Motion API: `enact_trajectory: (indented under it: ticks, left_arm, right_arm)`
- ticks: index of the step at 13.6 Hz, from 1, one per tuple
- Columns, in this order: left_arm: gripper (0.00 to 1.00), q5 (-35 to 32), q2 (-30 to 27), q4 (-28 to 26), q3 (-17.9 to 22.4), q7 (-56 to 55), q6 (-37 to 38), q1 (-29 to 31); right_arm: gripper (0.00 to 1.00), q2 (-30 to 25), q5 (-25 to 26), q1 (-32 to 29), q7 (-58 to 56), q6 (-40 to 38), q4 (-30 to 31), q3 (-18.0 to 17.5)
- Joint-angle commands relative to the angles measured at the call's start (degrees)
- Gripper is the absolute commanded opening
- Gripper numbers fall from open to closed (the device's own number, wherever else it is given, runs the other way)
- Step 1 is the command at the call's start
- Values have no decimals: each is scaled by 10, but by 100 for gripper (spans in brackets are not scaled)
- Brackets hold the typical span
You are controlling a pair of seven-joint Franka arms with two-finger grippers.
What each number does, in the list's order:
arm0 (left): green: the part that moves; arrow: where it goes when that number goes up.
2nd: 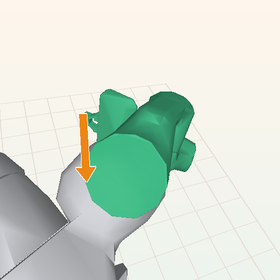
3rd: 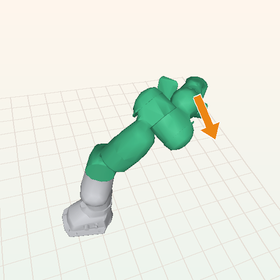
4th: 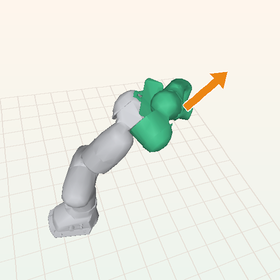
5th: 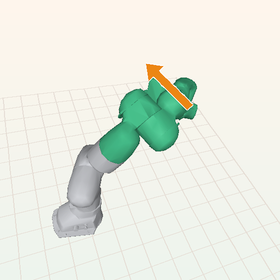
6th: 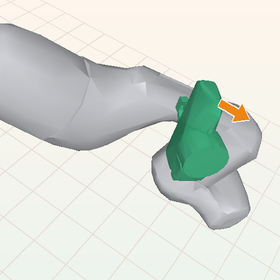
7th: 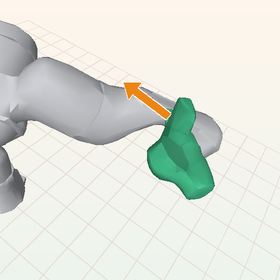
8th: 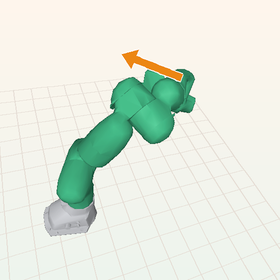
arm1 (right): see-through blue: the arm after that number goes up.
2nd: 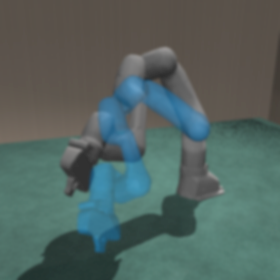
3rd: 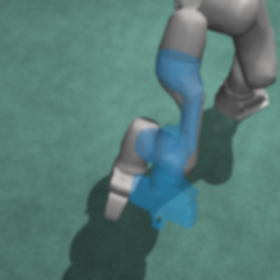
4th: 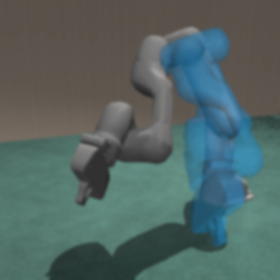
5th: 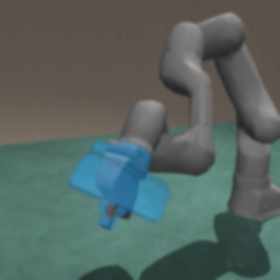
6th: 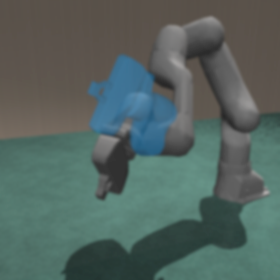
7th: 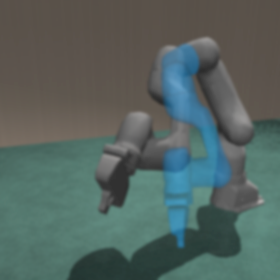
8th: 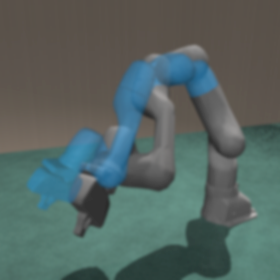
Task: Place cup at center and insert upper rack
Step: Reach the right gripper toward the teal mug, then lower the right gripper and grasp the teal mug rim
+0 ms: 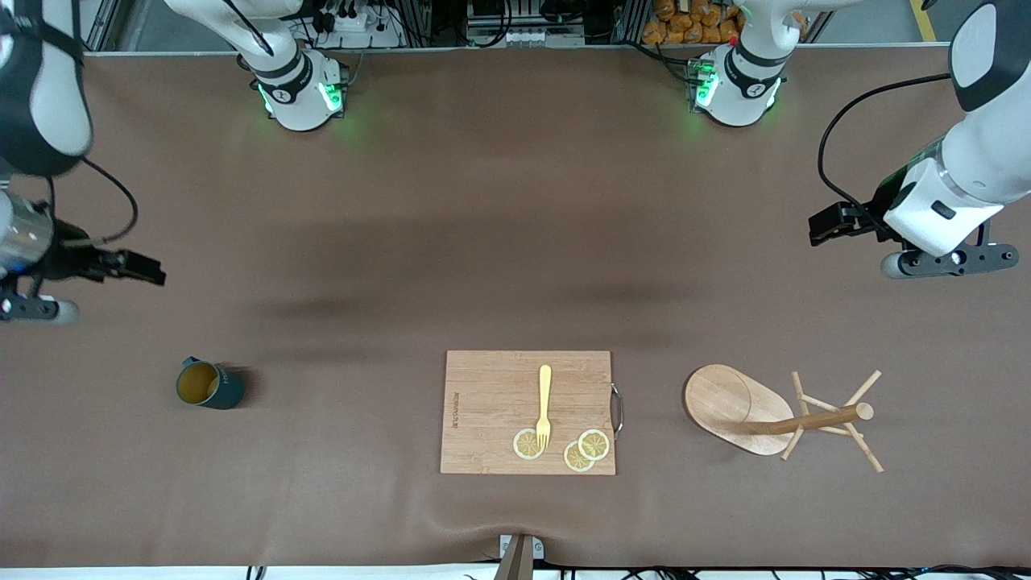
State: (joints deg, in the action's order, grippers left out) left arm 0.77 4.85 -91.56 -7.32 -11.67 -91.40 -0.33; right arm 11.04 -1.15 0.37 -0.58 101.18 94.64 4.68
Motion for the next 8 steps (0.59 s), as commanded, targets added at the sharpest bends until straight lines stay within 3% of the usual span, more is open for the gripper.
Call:
enact_trajectory:
  ticks: [1,8]
  left_arm:
    - [100,-4,11,4,-2,-5,-22,3]
    - [100,-3,11,16,-1,3,-34,9]
  right_arm:
    - [100,49,-2,9,2,52,-7,1]
    - [100,151,-3,24,-23,217,-9,1]
